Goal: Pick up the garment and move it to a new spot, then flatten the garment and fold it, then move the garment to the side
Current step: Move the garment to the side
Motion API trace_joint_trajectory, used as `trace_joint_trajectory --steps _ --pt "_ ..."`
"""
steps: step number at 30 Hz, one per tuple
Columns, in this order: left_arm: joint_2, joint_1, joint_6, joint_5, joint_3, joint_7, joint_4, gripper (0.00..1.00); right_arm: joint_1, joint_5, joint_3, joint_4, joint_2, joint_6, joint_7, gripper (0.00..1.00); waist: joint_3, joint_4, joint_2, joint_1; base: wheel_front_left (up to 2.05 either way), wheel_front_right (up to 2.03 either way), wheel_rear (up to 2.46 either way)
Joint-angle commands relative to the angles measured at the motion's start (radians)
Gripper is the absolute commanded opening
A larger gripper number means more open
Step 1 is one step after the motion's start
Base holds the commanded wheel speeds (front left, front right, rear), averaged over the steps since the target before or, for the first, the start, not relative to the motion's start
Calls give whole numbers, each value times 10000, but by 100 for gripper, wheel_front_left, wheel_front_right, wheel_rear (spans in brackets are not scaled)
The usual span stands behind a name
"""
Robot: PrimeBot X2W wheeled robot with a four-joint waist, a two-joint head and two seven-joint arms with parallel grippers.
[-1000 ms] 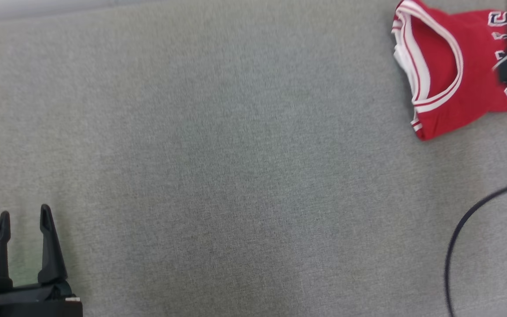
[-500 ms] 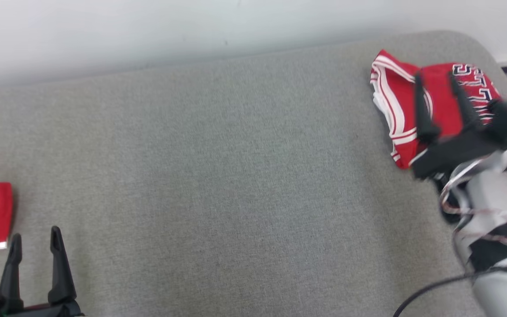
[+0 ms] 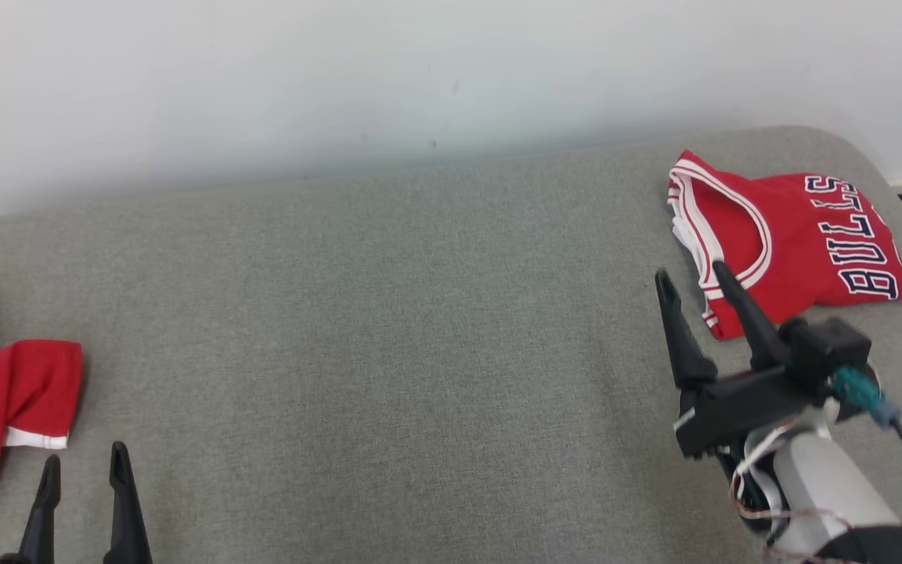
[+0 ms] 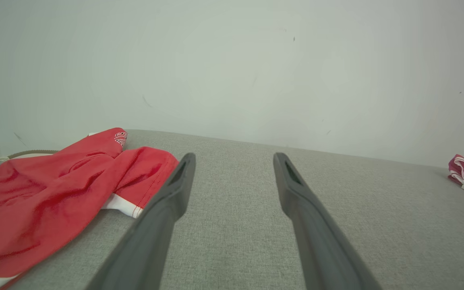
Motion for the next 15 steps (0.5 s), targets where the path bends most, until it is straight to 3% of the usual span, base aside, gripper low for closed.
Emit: trace_joint_trajectory --steps 1,15 --pt "-12 179 47 44 -15 -29 22 100 224 -106 -54 -116 51 -3 -24 100 -120 84 1 2 0 0 0" --pt "-27 684 247 -86 -198 -30 53 100 2968 -1168 -917 -1360 902 -3 -11 100 -682 227 1 2 0 0 0"
